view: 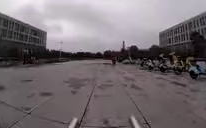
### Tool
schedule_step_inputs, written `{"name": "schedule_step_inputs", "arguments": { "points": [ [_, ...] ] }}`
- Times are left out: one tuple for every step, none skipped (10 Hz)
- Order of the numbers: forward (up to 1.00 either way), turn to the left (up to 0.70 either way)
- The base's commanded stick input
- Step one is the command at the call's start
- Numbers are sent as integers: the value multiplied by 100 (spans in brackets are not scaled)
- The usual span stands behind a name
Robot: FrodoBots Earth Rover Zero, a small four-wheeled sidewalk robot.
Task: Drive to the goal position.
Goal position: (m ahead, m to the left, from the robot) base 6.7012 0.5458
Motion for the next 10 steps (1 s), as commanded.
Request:
{"name": "schedule_step_inputs", "arguments": {
  "points": [
    [70, 0],
    [70, 0],
    [70, 0],
    [70, 0],
    [70, 0],
    [70, 0],
    [70, 0],
    [70, -19],
    [70, -35],
    [70, -31]
  ]
}}
